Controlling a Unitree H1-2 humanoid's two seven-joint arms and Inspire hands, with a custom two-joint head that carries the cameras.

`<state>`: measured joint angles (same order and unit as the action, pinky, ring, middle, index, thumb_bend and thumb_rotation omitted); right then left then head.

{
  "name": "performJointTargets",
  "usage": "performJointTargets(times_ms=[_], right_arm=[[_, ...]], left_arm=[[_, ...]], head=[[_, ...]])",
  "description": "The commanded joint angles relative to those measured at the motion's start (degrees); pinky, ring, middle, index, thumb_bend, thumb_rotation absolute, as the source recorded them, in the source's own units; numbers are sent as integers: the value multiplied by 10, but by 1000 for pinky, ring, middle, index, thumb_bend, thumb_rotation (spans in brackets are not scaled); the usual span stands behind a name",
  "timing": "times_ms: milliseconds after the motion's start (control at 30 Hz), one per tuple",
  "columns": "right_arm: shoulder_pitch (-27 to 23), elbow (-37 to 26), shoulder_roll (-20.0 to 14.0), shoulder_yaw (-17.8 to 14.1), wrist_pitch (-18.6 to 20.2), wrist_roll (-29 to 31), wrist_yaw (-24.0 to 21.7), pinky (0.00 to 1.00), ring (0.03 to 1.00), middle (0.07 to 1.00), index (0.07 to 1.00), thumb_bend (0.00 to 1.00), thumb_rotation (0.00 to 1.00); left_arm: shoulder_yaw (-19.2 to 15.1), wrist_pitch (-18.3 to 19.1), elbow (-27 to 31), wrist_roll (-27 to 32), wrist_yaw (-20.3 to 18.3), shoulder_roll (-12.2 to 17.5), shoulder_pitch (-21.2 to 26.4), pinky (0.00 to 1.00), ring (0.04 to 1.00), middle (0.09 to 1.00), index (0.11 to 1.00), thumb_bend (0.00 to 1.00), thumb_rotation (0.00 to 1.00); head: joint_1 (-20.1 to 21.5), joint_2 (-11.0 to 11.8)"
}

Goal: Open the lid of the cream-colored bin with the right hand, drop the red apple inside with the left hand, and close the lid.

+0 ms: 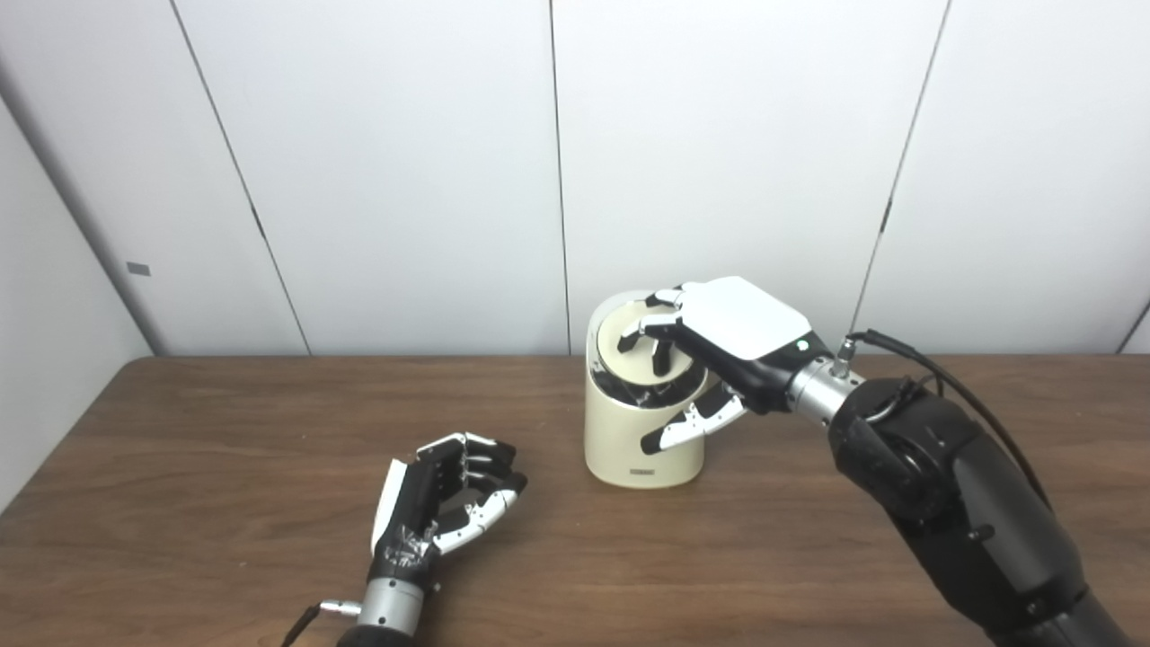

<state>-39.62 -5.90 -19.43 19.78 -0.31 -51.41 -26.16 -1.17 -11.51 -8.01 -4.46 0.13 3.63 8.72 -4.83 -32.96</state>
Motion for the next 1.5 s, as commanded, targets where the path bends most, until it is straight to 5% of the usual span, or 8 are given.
performJointTargets(times_ms=[0, 467, 800, 833, 933, 1133, 1467], right_arm=[[-33, -25, -10, -21, -1, 8, 18, 816, 869, 727, 728, 649, 498], [-21, -40, -16, -40, -9, 27, 26, 696, 830, 703, 714, 648, 506], [7, -54, -26, -65, -6, 40, 39, 755, 816, 766, 762, 664, 433], [13, -57, -25, -72, -2, 46, 42, 677, 797, 784, 778, 656, 410], [40, -66, -12, -102, 16, 92, 48, 608, 786, 816, 792, 680, 329], [100, -67, 32, -182, 68, 219, 83, 633, 785, 840, 817, 740, 177], [189, -21, 53, -232, 63, 346, 122, 596, 769, 846, 850, 699, 289]], left_arm=[[5, -1, -9, 0, 2, -5, -23, 489, 572, 634, 497, 508, 39], [6, -4, -13, -2, 2, -3, -21, 501, 569, 630, 497, 508, 38], [6, -5, -15, -2, 3, -4, -20, 504, 567, 623, 497, 509, 40], [6, -4, -14, -3, 4, -4, -20, 507, 568, 622, 497, 509, 40], [6, -3, -12, -4, 5, -4, -20, 509, 569, 623, 497, 510, 41], [4, -9, -16, 1, 3, -2, -18, 503, 570, 624, 497, 510, 39], [2, -17, -21, 8, -2, 3, -17, 523, 583, 627, 497, 510, 40]], head=[[0, 0], [1, 0], [3, 3], [3, 3], [5, 5], [11, 6], [14, 9]])
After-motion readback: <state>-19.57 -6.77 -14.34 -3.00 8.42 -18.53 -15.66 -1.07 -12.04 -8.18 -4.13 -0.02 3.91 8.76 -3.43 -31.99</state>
